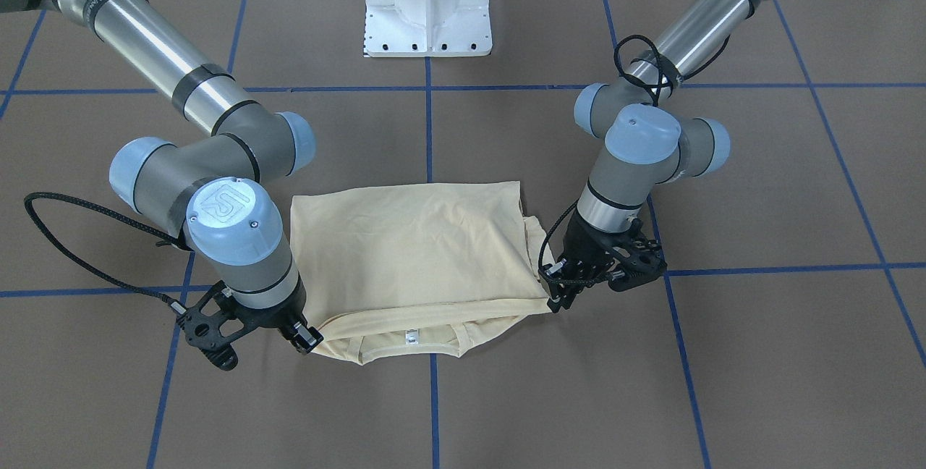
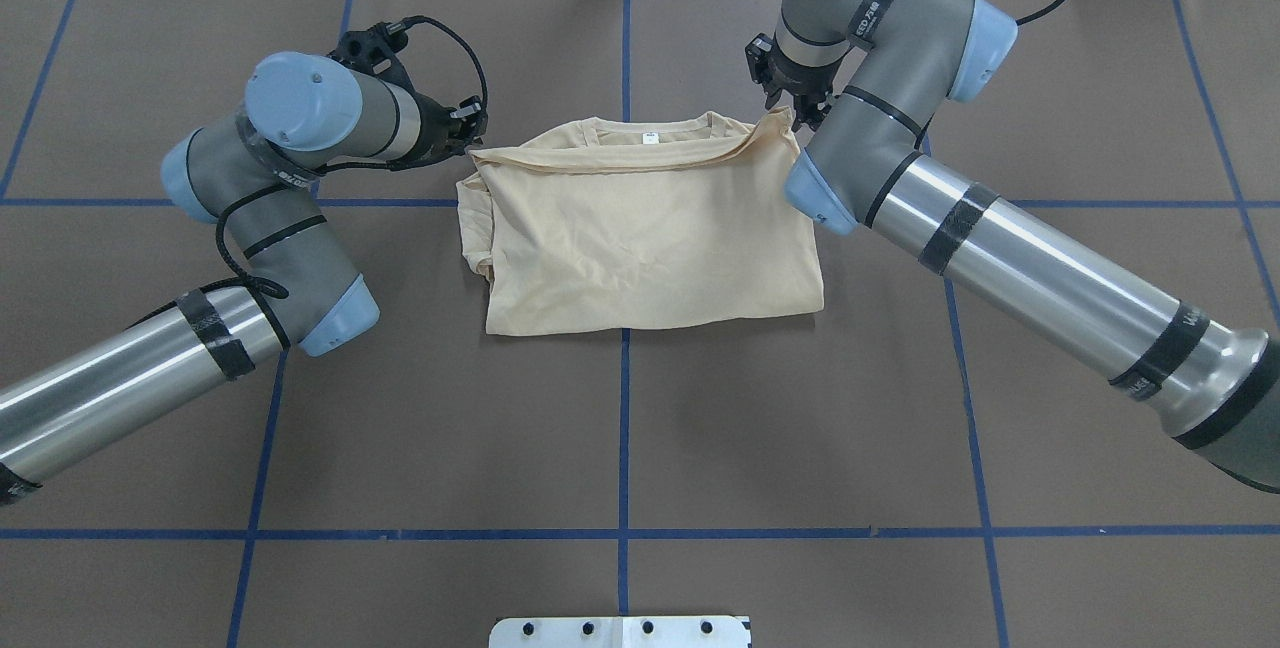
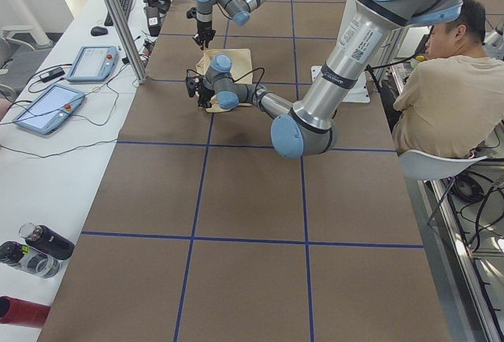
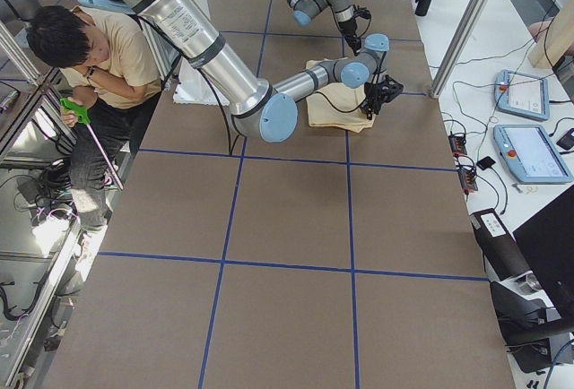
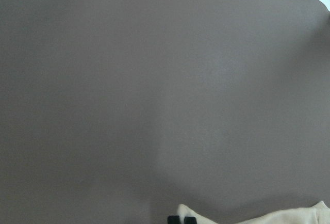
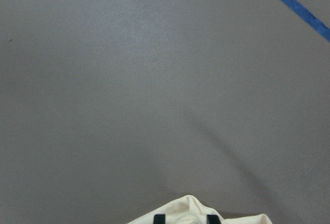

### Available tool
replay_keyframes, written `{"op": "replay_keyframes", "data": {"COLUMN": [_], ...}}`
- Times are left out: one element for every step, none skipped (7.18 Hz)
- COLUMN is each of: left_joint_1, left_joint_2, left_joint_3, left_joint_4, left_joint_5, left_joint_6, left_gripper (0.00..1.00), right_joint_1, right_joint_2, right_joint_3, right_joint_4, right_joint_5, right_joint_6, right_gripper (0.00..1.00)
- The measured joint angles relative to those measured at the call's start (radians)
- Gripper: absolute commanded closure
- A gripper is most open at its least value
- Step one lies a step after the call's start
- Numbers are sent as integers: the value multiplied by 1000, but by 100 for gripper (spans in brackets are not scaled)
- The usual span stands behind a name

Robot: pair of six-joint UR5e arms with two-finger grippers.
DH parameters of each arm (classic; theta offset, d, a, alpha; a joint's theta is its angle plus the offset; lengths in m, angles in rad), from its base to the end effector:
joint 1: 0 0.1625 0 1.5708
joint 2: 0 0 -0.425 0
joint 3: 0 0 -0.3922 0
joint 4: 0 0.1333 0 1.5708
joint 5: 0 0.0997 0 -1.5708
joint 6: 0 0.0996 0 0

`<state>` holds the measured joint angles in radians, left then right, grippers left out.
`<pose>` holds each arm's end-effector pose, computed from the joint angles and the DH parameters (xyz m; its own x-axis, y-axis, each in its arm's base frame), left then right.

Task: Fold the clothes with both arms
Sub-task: 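Raise the left gripper away while the right gripper moves to the folded shirt's side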

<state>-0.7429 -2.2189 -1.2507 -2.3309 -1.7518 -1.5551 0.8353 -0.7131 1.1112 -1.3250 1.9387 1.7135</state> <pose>0.4824 -0.5997 0.3321 0.3504 -0.3009 -0.8870 0.5425 0.8372 -0.0696 -0.4769 -0.6723 0.3030 0.4534 0.6988 0.5533 -0.6178 0.6938 -0.3701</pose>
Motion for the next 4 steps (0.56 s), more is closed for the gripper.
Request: {"op": "replay_keyframes", "data": {"left_joint_1": [-16, -39, -65, -86], "left_joint_2": [0, 1, 2, 4], "left_joint_3": [-5, -22, -47, -71], "left_joint_4": [-8, -10, -12, -11], "left_joint_5": [-2, -17, -54, -97], "left_joint_6": [1, 1, 1, 2], "left_gripper": [64, 57, 55, 55], "right_joint_1": [1, 2, -7, -32], "right_joint_2": [-6, -47, -139, -248], "right_joint_3": [21, 92, 221, 369], "right_joint_4": [1, 3, 4, 4], "right_joint_5": [-7, -11, -22, -42], "right_joint_6": [3, 11, 16, 18], "right_gripper": [24, 23, 22, 21]}}
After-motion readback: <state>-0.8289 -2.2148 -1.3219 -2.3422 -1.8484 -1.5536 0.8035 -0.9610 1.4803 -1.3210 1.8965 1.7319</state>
